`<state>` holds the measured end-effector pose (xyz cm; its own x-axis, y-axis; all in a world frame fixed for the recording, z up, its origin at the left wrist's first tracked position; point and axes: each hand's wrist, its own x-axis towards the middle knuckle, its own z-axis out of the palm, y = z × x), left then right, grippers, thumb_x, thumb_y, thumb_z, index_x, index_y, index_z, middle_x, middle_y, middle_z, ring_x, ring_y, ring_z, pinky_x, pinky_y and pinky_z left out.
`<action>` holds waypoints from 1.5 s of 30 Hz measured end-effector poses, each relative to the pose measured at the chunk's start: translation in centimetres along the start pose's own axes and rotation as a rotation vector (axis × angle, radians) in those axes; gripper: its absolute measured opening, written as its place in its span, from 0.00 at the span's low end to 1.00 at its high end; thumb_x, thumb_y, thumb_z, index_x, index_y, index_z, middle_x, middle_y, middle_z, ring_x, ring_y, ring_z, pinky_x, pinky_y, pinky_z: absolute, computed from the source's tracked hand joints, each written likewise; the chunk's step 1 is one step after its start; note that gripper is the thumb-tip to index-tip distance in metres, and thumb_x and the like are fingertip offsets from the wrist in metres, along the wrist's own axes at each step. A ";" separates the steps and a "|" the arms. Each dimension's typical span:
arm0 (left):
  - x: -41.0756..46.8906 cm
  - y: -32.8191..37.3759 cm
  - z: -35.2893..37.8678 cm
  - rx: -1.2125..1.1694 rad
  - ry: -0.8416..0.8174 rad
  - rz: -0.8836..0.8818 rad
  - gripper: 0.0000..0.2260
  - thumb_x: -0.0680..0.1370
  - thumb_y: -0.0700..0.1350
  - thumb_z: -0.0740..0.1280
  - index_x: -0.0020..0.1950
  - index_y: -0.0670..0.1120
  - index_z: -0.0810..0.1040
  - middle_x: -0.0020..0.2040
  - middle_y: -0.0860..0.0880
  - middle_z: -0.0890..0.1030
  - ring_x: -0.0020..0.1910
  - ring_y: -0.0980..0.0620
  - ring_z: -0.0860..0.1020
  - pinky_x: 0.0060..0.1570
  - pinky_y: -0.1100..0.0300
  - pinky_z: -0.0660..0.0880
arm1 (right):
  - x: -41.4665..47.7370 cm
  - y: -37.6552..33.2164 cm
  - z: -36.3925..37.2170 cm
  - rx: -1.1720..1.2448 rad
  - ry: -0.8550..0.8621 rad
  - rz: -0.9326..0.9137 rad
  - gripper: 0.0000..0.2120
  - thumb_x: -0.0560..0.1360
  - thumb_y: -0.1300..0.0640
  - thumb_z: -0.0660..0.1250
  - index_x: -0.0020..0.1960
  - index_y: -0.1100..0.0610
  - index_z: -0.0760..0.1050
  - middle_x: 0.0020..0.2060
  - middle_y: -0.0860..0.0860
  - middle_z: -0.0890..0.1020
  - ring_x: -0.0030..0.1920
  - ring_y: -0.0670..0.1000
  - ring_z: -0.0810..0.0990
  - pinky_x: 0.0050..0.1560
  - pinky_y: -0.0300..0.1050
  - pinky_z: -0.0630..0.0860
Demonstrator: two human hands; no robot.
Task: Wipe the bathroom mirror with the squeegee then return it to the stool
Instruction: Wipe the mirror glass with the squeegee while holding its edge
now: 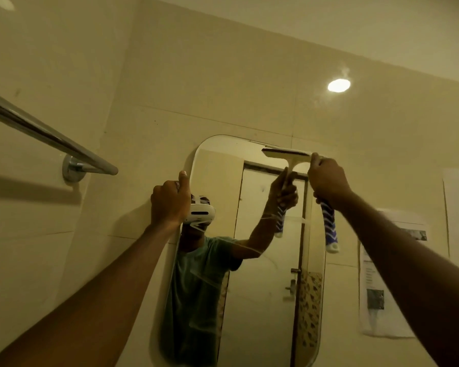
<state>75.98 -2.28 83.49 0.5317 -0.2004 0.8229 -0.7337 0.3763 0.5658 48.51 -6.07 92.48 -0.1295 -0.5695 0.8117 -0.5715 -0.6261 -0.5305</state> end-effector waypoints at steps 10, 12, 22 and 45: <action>0.2 -0.3 0.5 0.026 -0.022 0.002 0.27 0.82 0.54 0.49 0.48 0.36 0.78 0.50 0.36 0.80 0.54 0.40 0.75 0.47 0.57 0.63 | -12.5 6.9 3.2 0.030 -0.161 0.111 0.22 0.83 0.50 0.51 0.37 0.59 0.72 0.26 0.51 0.72 0.22 0.46 0.69 0.23 0.38 0.67; 0.4 -0.7 0.6 0.014 -0.016 -0.005 0.28 0.82 0.55 0.48 0.46 0.36 0.79 0.48 0.36 0.81 0.53 0.40 0.75 0.48 0.55 0.65 | -10.3 4.2 1.9 0.009 -0.153 0.036 0.22 0.84 0.51 0.50 0.37 0.59 0.71 0.26 0.52 0.72 0.23 0.47 0.69 0.25 0.40 0.69; 0.7 -1.5 0.3 -0.013 -0.062 0.052 0.24 0.83 0.53 0.48 0.46 0.38 0.77 0.42 0.41 0.79 0.47 0.44 0.75 0.45 0.57 0.66 | -4.5 -2.5 4.9 0.004 0.014 -0.032 0.19 0.84 0.49 0.48 0.42 0.56 0.69 0.30 0.51 0.76 0.25 0.46 0.74 0.22 0.34 0.68; 1.5 -1.6 -2.0 -0.393 -0.315 -0.155 0.29 0.79 0.56 0.43 0.52 0.36 0.75 0.43 0.36 0.81 0.43 0.37 0.80 0.49 0.41 0.79 | -13.0 -3.5 11.5 0.072 -0.162 -0.052 0.15 0.82 0.47 0.52 0.46 0.55 0.72 0.34 0.51 0.81 0.30 0.48 0.80 0.26 0.36 0.76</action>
<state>78.82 -1.34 83.74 0.4239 -0.5203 0.7413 -0.4102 0.6194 0.6694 61.50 -2.62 81.01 0.0347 -0.6099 0.7917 -0.5140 -0.6903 -0.5092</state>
